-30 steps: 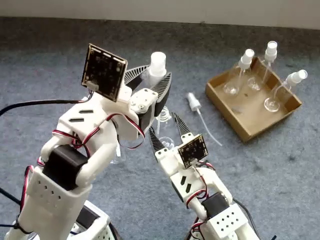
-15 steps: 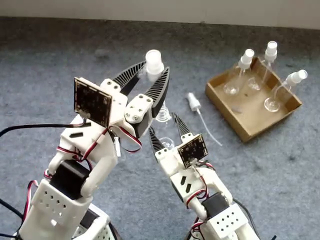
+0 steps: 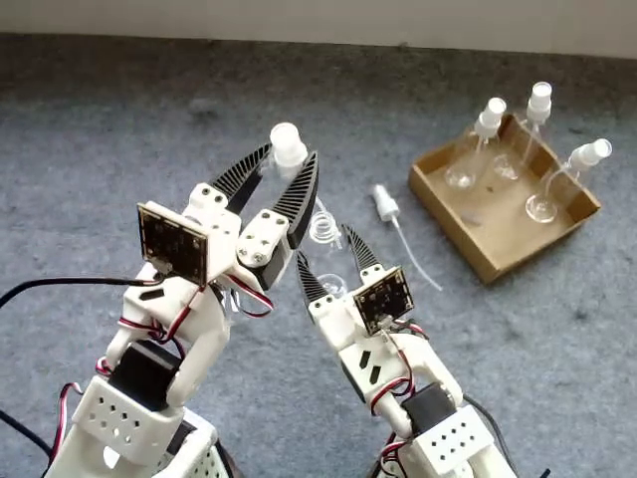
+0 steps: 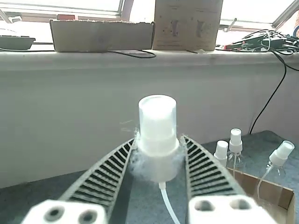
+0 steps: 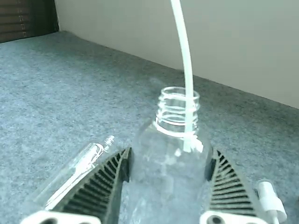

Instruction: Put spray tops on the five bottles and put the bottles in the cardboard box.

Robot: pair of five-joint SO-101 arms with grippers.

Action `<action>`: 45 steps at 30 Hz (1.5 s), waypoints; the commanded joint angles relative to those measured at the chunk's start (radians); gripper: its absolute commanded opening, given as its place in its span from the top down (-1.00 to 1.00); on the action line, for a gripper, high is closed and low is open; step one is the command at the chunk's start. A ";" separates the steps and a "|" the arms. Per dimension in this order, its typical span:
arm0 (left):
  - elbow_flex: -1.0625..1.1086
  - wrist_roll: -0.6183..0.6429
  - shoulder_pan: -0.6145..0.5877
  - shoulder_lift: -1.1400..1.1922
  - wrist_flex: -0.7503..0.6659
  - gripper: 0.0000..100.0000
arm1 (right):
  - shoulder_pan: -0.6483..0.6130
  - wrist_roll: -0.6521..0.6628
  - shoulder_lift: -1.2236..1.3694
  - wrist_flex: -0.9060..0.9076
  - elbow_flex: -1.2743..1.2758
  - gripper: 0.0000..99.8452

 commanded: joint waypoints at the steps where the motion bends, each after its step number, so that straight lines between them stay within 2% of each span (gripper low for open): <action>1: -0.054 -0.008 -0.016 -0.041 -0.041 0.99 | -0.005 0.000 -0.008 0.001 0.116 0.64; 5: -0.128 -0.008 -0.016 -0.047 -0.038 0.99 | -0.005 0.000 -0.008 0.001 0.116 0.64; 14: -0.120 -0.008 -0.018 -0.047 -0.038 0.99 | -0.004 0.000 -0.015 0.038 0.116 0.64; 30: 0.170 -0.002 -0.005 -0.054 -0.048 0.99 | -0.004 0.000 -0.015 0.035 0.116 0.64; 38: 0.277 -0.008 0.113 -0.056 -0.048 0.99 | -0.004 0.000 -0.015 0.035 0.116 0.64; 45: 0.338 -0.008 0.116 -0.050 -0.048 0.99 | -0.004 0.002 -0.015 0.035 0.116 0.64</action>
